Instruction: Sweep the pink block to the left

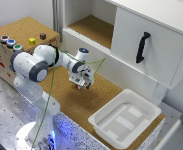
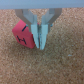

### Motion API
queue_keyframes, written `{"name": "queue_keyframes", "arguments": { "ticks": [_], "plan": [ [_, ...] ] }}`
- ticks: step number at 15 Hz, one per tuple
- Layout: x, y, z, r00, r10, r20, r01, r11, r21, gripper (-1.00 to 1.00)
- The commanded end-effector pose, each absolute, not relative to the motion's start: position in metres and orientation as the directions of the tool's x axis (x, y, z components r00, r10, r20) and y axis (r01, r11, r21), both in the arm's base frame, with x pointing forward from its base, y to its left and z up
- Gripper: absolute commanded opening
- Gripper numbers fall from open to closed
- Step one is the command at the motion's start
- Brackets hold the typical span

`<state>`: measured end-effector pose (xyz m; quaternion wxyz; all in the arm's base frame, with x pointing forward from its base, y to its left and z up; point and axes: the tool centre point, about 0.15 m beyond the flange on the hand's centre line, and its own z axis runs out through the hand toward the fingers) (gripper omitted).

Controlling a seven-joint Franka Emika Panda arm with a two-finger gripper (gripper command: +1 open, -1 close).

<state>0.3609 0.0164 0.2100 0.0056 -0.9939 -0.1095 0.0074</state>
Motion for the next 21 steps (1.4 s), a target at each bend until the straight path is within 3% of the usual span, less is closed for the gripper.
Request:
{"name": "queue_keyframes", "arguments": {
  "ticks": [1, 3, 8, 18, 21],
  "plan": [
    [0.365, 0.008, 0.195, 0.978, 0.206, 0.041, 0.206, -0.978, -0.019, -1.00],
    [0.364, 0.009, 0.198, 0.975, 0.218, 0.053, 0.221, -0.974, -0.053, -1.00],
    [0.367, 0.045, 0.195, 0.968, 0.241, 0.074, 0.242, -0.970, -0.016, -1.00],
    [0.382, 0.136, 0.194, 0.986, 0.150, 0.070, 0.151, -0.988, -0.021, -1.00],
    [0.395, 0.149, 0.190, 0.988, 0.136, 0.077, 0.135, -0.991, 0.017, -1.00]
  ]
}}
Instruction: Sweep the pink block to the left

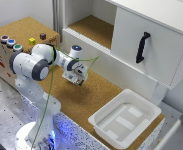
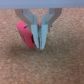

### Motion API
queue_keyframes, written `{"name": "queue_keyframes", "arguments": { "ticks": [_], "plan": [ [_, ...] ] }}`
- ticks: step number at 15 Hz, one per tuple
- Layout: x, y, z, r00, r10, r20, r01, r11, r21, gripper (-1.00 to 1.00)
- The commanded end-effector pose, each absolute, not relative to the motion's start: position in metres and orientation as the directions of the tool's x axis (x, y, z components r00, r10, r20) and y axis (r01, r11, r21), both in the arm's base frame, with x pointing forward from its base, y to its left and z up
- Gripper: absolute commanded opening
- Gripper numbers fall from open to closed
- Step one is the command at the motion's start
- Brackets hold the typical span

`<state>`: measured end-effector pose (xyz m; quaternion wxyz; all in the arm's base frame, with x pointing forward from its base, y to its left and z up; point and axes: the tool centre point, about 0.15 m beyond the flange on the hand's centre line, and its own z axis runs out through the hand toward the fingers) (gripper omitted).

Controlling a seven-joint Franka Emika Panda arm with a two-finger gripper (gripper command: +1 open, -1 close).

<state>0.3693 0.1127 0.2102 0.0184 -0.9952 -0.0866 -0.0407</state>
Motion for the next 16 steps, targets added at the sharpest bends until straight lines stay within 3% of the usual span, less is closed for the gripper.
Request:
{"name": "queue_keyframes", "arguments": {
  "ticks": [1, 8, 16],
  "plan": [
    [0.396, 0.148, 0.190, 0.989, 0.121, 0.082, 0.119, -0.993, 0.022, -1.00],
    [0.399, 0.110, 0.196, 0.995, 0.034, 0.088, 0.029, -0.997, 0.067, -1.00],
    [0.425, 0.127, 0.198, 0.987, 0.128, 0.101, 0.123, -0.991, 0.048, -1.00]
  ]
}}
